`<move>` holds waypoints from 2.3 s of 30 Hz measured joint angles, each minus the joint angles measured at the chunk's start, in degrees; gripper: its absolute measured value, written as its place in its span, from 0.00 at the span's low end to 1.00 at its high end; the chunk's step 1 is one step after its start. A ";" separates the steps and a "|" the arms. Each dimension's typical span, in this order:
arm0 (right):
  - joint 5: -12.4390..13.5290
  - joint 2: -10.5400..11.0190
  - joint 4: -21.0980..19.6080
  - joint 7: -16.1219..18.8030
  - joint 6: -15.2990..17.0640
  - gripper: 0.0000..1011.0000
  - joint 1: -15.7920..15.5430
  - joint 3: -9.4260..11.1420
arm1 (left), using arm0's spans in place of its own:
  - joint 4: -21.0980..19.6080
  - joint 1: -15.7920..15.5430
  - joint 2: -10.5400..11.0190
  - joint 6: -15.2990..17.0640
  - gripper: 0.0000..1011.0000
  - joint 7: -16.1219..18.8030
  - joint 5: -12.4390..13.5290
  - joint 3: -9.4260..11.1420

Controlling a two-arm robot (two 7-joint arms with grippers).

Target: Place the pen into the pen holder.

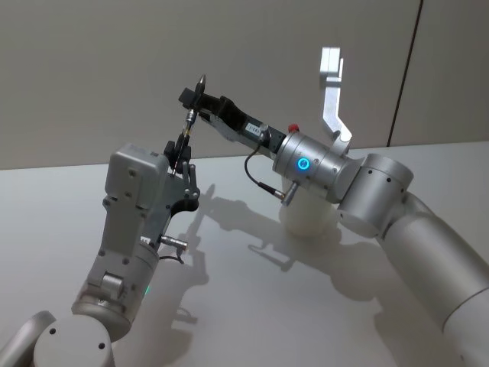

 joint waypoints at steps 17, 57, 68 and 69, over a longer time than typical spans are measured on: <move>-0.09 0.02 -0.09 -0.10 -0.08 0.14 -0.01 -0.02 | -0.02 0.00 0.00 -0.05 0.62 0.02 0.01 0.00; -13.97 9.82 -26.43 -11.15 -11.75 0.14 -8.34 3.93 | -0.56 -0.86 0.49 6.33 0.99 7.49 0.70 -4.00; -21.90 14.71 -33.16 -16.43 -15.97 0.14 -14.09 4.54 | -0.56 -1.73 0.64 9.01 0.99 9.71 1.07 -5.79; -22.46 15.02 -33.56 -16.82 -16.30 0.14 -14.47 4.59 | -0.56 -1.77 0.64 9.13 0.99 9.80 1.09 -5.86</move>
